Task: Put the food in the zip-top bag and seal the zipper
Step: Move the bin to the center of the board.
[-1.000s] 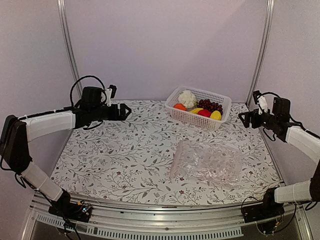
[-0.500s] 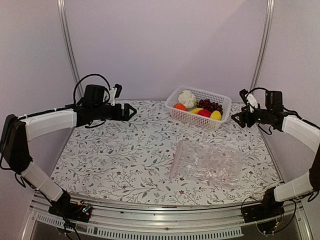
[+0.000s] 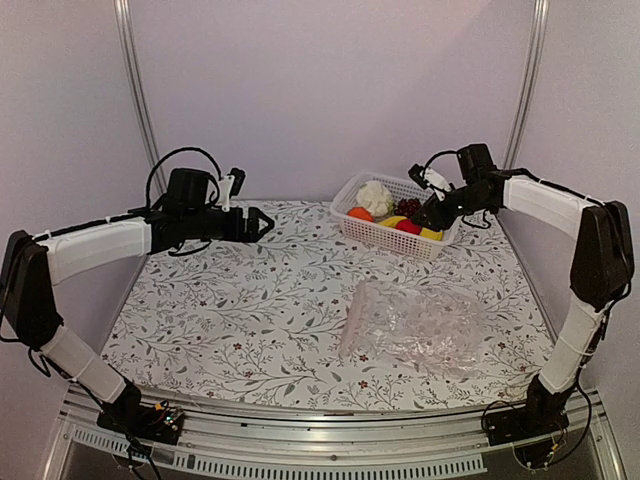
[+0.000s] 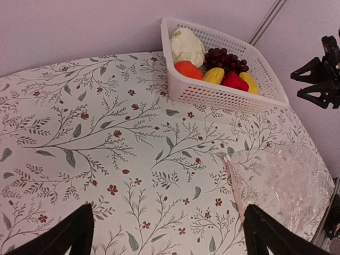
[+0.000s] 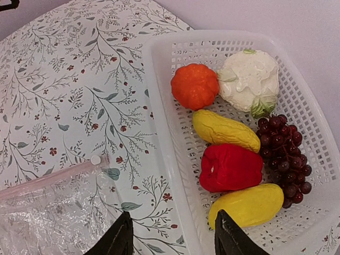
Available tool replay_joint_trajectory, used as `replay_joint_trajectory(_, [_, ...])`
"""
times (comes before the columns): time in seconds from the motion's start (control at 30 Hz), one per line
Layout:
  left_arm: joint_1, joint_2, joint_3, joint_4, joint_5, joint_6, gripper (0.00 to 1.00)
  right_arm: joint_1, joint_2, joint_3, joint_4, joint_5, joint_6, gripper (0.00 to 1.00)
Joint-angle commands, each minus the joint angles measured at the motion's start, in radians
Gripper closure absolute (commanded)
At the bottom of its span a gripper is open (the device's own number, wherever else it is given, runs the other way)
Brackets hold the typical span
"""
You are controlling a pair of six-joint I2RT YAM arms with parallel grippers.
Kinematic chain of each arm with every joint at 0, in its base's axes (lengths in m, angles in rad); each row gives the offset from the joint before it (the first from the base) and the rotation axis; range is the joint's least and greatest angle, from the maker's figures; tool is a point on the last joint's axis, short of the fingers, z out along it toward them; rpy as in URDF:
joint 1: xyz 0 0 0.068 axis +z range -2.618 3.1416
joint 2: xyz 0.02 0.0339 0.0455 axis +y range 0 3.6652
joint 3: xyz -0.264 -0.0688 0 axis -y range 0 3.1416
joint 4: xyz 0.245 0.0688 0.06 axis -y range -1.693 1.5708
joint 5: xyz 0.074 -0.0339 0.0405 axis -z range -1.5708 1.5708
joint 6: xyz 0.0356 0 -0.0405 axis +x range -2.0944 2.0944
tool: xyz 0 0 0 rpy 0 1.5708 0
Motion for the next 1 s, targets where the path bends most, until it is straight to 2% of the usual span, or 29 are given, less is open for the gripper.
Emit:
replay_joint_trajectory(0.0, [-0.019,-0.040,0.015,-0.016,-0.004,0.001,0.02,0.039,0.123,0.136,-0.143,0.044,-0.014,0.48])
replay_joint_trajectory(0.27, [-0.025,-0.032,0.012,-0.015,0.001,0.004,0.02,0.050,0.355,0.389,-0.254,0.038,-0.053,0.49])
replay_joint_trajectory(0.53, [-0.029,-0.010,0.013,-0.014,0.011,0.002,0.02,0.086,0.430,0.415,-0.259,0.045,-0.079,0.54])
replay_joint_trajectory(0.77, [-0.031,-0.004,0.013,-0.013,0.018,-0.002,0.03,0.115,0.463,0.414,-0.279,0.077,-0.110,0.76])
replay_joint_trajectory(0.97, [-0.038,0.007,0.015,-0.011,0.046,-0.016,0.08,0.124,0.371,0.318,-0.287,0.063,-0.162,0.98])
